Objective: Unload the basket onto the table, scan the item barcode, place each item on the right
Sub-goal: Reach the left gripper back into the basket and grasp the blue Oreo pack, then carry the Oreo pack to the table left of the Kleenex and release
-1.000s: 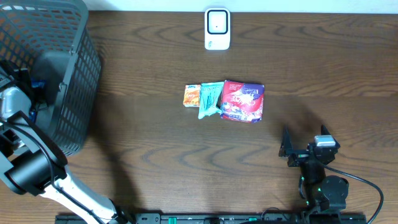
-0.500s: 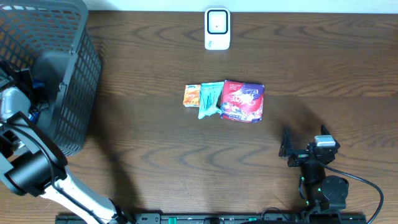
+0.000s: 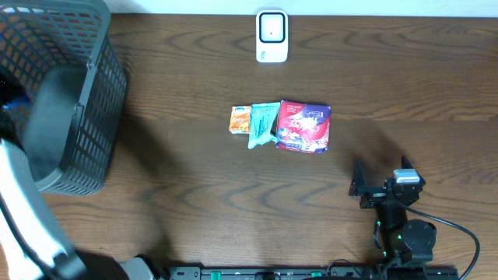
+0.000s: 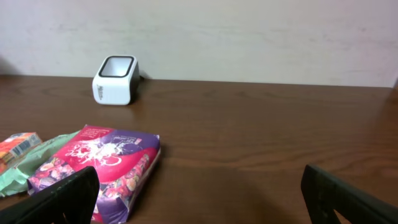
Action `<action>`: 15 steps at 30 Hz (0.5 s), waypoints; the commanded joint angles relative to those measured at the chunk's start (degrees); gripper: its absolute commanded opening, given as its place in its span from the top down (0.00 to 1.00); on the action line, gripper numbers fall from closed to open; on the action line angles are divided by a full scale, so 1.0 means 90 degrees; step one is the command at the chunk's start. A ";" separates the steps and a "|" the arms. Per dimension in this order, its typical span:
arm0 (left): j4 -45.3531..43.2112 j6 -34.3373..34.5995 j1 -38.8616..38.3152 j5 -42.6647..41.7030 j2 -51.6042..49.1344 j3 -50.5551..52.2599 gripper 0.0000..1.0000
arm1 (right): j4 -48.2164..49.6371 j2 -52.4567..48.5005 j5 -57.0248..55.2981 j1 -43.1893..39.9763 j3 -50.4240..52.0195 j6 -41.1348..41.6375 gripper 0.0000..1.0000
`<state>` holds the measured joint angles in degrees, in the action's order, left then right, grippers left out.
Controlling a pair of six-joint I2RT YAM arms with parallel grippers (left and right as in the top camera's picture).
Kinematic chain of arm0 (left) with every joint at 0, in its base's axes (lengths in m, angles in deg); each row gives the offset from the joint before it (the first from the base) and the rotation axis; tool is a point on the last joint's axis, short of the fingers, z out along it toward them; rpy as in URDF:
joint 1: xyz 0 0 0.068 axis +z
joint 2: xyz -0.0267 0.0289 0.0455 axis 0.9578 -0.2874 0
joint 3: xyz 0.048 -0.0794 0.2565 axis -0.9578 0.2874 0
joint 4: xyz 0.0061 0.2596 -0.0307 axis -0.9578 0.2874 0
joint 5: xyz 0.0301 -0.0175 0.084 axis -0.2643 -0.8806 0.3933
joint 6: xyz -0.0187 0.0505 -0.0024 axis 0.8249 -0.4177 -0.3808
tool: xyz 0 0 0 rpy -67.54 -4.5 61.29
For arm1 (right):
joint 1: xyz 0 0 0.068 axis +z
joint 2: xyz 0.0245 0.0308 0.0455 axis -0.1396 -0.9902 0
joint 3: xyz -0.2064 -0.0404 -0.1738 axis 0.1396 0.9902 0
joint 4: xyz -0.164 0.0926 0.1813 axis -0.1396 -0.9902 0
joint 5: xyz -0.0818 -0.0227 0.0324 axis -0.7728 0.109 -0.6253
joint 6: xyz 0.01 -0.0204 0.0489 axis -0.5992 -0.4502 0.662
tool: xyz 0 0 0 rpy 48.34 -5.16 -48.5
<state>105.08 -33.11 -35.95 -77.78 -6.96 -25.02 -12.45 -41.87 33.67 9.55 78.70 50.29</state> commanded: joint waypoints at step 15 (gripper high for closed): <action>0.0063 0.2086 -0.3553 -0.1239 0.3235 -0.0080 0.93 | -0.0027 0.0034 -0.0010 0.0002 0.0010 0.0063 0.01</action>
<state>103.07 -16.30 -61.50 -89.58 20.65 -25.02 -12.48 -41.87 33.67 9.55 78.70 50.29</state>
